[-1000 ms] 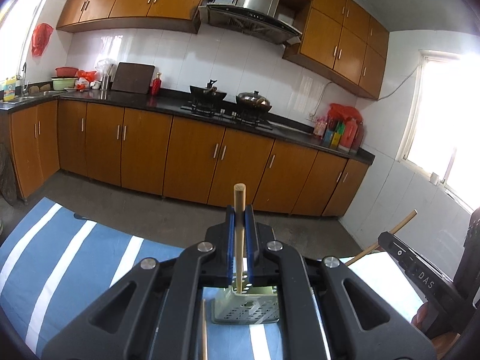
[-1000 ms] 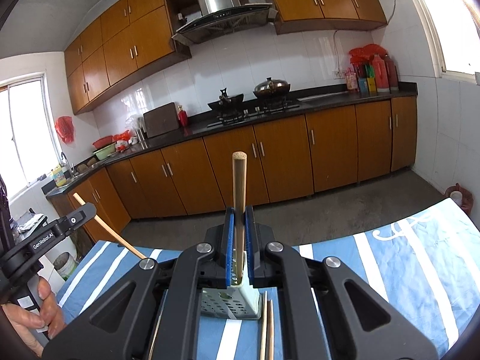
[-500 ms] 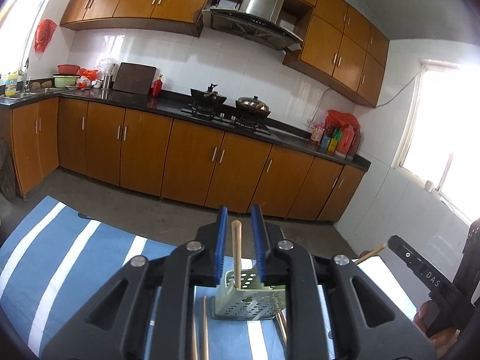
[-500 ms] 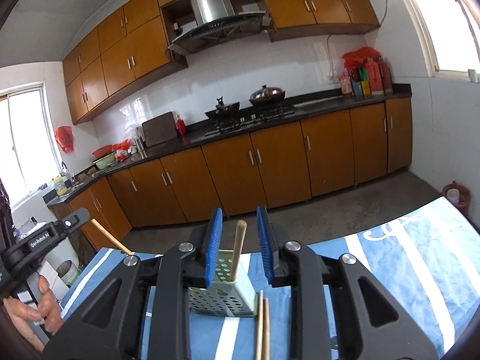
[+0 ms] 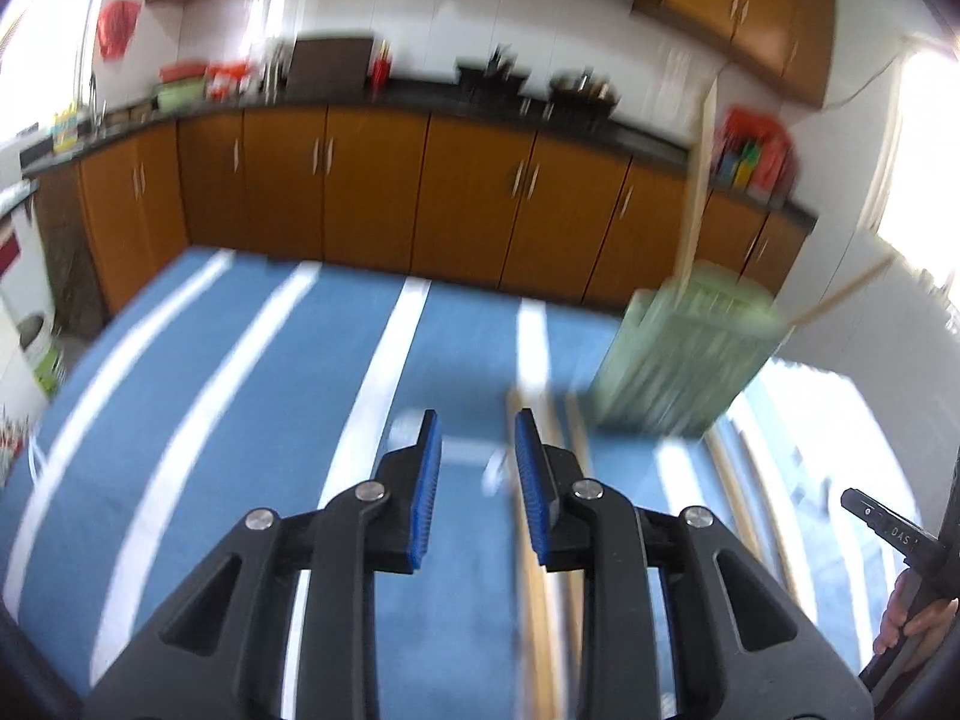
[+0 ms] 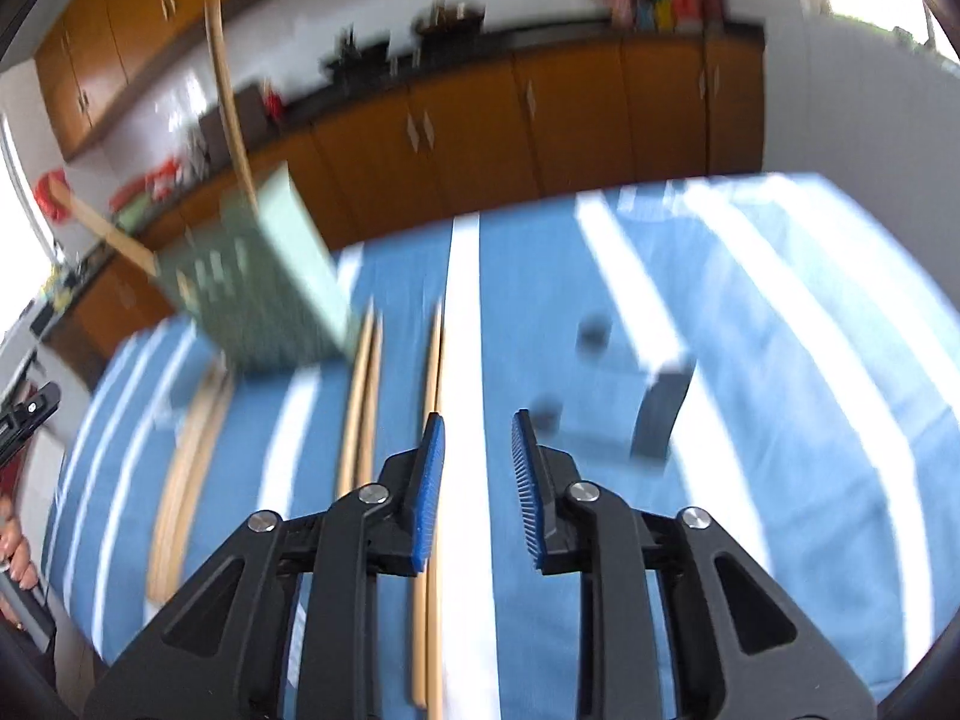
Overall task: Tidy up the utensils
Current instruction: 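Withdraw both open tools from the holder back toward the chopsticks, then grasp a chopstick with the right tool while the left tool grasps another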
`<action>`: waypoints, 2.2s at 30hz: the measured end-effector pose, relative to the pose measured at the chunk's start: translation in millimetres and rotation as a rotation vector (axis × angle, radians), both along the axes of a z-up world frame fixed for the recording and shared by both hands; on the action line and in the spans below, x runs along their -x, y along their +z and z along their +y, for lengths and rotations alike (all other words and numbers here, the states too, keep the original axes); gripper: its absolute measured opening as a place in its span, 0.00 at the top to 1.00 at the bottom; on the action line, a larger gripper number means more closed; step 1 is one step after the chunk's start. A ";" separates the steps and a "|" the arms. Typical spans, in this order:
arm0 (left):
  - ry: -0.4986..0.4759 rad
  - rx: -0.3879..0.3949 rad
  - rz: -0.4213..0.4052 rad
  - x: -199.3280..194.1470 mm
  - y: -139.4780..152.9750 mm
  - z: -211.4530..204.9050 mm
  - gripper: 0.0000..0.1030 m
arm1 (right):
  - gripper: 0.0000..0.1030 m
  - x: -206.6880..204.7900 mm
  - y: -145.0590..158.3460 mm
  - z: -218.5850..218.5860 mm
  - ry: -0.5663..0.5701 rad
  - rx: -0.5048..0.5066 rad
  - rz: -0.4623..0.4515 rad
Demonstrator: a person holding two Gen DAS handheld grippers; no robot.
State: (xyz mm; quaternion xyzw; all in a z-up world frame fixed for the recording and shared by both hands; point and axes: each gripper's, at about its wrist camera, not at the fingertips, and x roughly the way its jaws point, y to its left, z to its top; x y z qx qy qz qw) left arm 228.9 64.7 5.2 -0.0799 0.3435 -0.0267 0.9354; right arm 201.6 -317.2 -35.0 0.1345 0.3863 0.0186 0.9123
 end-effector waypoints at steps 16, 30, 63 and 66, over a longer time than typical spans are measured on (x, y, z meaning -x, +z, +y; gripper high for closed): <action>-0.050 -0.011 0.137 3.5 -51.6 -13.0 0.74 | 0.79 -6.5 -41.2 29.4 0.075 0.069 0.111; -0.131 -0.016 0.179 3.9 -67.4 -30.2 0.76 | 0.92 -17.0 -41.6 8.7 -0.041 0.161 0.118; -0.033 -0.100 0.212 -43.7 -84.5 -18.5 0.92 | 0.92 -38.6 -43.2 18.7 -0.006 0.172 0.082; -0.034 -0.072 0.201 -46.7 -84.9 -8.9 0.92 | 0.92 -49.0 -44.0 17.5 -0.020 0.179 0.071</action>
